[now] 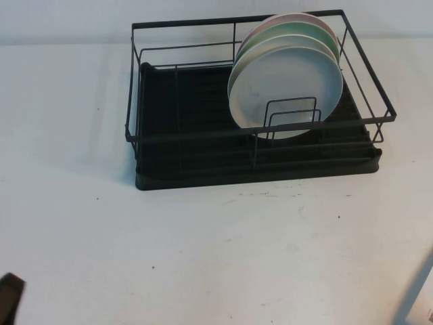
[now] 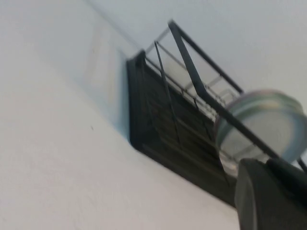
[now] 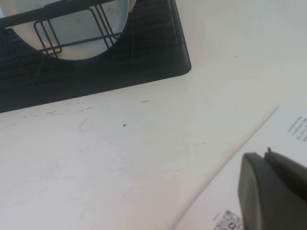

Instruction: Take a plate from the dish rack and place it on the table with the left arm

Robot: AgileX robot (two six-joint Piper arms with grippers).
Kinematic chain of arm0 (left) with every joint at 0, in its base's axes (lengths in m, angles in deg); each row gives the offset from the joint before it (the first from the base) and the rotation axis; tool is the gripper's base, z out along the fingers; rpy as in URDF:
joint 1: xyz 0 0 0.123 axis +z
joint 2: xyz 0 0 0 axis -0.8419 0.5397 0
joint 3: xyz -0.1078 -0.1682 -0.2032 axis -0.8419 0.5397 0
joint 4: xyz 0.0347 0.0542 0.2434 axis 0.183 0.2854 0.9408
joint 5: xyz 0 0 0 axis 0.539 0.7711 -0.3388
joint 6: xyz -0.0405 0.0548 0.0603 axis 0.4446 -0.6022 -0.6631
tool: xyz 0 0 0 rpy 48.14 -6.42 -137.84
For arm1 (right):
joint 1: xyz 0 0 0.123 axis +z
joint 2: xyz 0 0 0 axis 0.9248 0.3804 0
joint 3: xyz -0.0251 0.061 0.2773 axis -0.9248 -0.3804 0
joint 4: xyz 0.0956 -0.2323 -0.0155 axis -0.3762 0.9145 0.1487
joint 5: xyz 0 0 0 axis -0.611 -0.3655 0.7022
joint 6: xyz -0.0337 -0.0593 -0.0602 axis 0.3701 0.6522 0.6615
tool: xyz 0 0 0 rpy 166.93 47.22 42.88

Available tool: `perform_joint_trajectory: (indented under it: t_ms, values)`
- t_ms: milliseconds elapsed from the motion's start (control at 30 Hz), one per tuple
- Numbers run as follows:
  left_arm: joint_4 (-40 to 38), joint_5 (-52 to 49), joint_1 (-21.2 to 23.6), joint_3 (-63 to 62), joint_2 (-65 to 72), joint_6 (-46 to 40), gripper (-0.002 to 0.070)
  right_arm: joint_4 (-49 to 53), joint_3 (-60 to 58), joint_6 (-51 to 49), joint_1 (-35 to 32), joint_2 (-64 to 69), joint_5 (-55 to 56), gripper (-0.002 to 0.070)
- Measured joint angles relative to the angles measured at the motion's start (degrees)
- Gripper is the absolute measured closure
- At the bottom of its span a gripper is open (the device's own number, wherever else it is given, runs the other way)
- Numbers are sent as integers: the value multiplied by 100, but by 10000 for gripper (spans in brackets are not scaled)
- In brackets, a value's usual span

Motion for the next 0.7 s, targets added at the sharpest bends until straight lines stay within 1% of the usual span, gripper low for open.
perform_joint_trajectory:
  t_ms: [100, 200, 267, 367, 433, 500, 700]
  values:
    - [136, -1020, 0, -535, 472, -290, 678, 0, 0, 0, 0, 0, 0, 696]
    - [632, -2083, 0, -1455, 1236, -626, 678, 0, 0, 0, 0, 0, 0, 696]
    - [996, -2726, 0, -2063, 1780, -1000, 678, 0, 0, 0, 0, 0, 0, 697]
    - [1419, -3591, 0, -2977, 2604, -1892, 678, 0, 0, 0, 0, 0, 0, 696]
    - [1532, -3945, 0, -3577, 3155, -2568, 678, 0, 0, 0, 0, 0, 0, 696]
    - [1566, -4113, 0, -4071, 3673, -2974, 678, 0, 0, 0, 0, 0, 0, 696]
    - [1608, -4396, 0, -5411, 5054, -3867, 678, 0, 0, 0, 0, 0, 0, 696]
